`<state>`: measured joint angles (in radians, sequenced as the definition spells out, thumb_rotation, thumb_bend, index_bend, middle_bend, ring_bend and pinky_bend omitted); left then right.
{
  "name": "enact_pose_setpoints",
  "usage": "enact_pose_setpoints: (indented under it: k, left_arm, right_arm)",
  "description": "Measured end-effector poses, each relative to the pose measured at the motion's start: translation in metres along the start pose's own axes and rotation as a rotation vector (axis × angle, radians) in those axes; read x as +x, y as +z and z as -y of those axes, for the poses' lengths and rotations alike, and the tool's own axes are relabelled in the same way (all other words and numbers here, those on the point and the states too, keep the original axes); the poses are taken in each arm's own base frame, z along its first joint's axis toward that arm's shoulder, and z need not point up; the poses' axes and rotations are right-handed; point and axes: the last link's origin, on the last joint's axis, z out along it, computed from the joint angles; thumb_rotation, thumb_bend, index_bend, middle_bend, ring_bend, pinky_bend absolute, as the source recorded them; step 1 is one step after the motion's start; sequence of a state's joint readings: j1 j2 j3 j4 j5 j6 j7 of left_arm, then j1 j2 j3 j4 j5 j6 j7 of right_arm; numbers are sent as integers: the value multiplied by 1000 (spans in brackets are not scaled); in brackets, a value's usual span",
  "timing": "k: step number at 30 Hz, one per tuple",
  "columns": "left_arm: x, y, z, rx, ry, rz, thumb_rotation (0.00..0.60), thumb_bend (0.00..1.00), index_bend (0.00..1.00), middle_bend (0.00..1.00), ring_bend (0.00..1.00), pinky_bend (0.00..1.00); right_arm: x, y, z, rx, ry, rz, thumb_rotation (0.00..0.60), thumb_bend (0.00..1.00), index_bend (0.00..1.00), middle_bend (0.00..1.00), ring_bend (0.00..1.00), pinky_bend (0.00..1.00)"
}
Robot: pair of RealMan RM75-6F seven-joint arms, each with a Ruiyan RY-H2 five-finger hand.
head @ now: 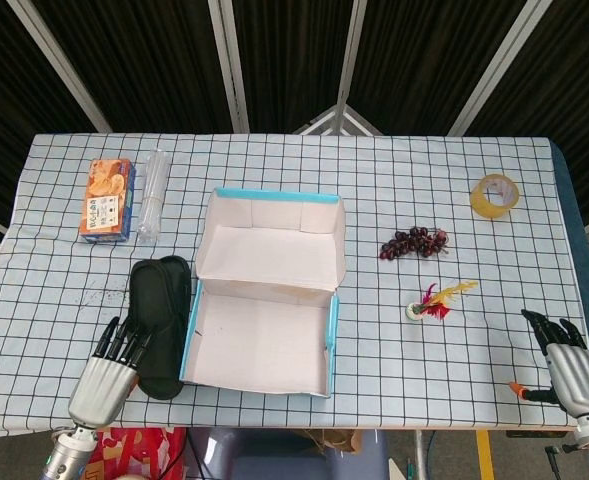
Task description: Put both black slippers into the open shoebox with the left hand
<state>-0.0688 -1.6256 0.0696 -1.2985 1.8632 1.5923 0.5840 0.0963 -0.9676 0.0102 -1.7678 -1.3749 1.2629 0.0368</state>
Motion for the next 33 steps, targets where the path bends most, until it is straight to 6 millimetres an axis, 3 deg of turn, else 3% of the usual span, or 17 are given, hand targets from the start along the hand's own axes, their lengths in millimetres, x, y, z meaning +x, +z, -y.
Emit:
enact_pose_setpoints:
  k: [11, 17, 21, 33]
  left_arm:
    - [-2, -5, -4, -10, -2, -1, 597, 46, 67, 197, 16, 107]
    - [-2, -8, -4, -1, 2, -10, 485, 46, 66, 187, 15, 107]
    - [0, -9, -3, 6, 6, -30, 445, 46, 58, 173, 15, 107]
    - [-8, -10, -5, 15, 25, -28, 445, 46, 51, 174, 15, 107]
  right_arm:
    - [1, -1, -1, 3, 5, -2, 600, 161, 73, 119, 157, 36]
    - [1, -1, -1, 3, 5, -4, 600, 161, 73, 120, 157, 36]
    - [1, -1, -1, 5, 5, -3, 600, 161, 73, 124, 161, 40]
    - [1, -1, -1, 6, 7, 2, 600, 161, 73, 146, 184, 69]
